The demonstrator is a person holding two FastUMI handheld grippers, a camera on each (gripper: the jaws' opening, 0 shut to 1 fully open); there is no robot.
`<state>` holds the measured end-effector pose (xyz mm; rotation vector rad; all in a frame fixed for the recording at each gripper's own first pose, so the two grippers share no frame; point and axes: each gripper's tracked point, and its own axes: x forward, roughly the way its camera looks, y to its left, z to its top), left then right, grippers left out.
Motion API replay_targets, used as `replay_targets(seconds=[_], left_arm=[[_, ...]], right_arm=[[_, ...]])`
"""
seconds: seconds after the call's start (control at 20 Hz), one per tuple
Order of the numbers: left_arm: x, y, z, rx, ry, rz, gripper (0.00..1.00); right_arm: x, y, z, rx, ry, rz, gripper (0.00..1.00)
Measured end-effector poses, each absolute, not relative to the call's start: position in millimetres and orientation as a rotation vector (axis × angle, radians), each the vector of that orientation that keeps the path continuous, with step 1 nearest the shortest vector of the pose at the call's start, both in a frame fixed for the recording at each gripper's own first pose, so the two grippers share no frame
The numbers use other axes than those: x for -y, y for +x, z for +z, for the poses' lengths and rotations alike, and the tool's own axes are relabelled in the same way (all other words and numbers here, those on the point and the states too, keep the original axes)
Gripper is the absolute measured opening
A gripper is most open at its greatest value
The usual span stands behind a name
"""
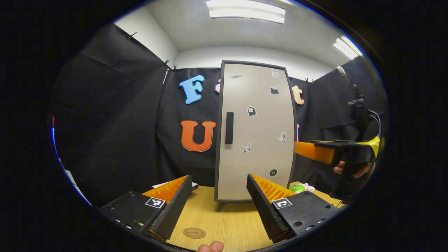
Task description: Open the cabinet door with the right hand, grasp the bottle in the cabinet with the left hand and place it on the coaster, then close the cabinet door with the right hand.
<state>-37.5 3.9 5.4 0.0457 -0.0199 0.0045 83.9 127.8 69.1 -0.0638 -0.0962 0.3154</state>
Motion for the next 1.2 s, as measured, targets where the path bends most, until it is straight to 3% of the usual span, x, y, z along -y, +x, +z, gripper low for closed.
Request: replay_targets(seconds=[0.2, 0.25, 0.3, 0.35, 0.8, 0.85, 0.9, 0.95, 1.05, 1.2], left_arm=[[-0.2, -47.7, 0.2, 0.006, 0.036, -0.01, 0.95], [0.4, -49.9, 0.3, 0.005, 0.037, -0.013, 0.95], [1.1, -51.7, 1.0, 0.007, 0.04, -0.017, 0.95], [2.4, -52.9, 1.6, 0.009, 0.041, -0.022, 0.95], [7.7, -54.1, 0.7, 0.017, 0.042, -0.051, 0.95], [6.2, -53.7, 0.1, 0.016, 0.041, -0.049, 0.95], [4.3, -53.2, -0.7, 0.015, 0.038, -0.046, 0.95], [2.9, -53.5, -1.0, 0.015, 0.035, -0.044, 0.95], [0.1, -53.0, -0.8, 0.018, 0.032, -0.04, 0.95], [-6.1, -51.1, 0.4, 0.019, 0.035, -0.031, 0.95]], right_arm=[[-181.6, 133.0, 90.3, 0.116, -0.076, 0.367, 0.95], [-193.7, 146.0, 94.3, 0.118, -0.085, 0.372, 0.99], [-203.8, 159.5, 97.6, 0.117, -0.082, 0.37, 0.95], [-215.9, 171.7, 99.2, 0.107, -0.07, 0.375, 0.99], [-287.5, 260.0, 91.8, -0.005, -0.076, 0.402, 0.96], [-291.6, 263.6, 92.8, 0.001, -0.076, 0.401, 0.87], [-294.1, 266.6, 93.6, 0.01, -0.081, 0.395, 0.88], [-297.2, 269.9, 94.5, 0.017, -0.091, 0.39, 0.78], [-304.1, 273.3, 93.9, 0.016, -0.103, 0.383, 0.75], [-310.0, 282.9, 91.2, -0.003, -0.109, 0.368, 0.6]])
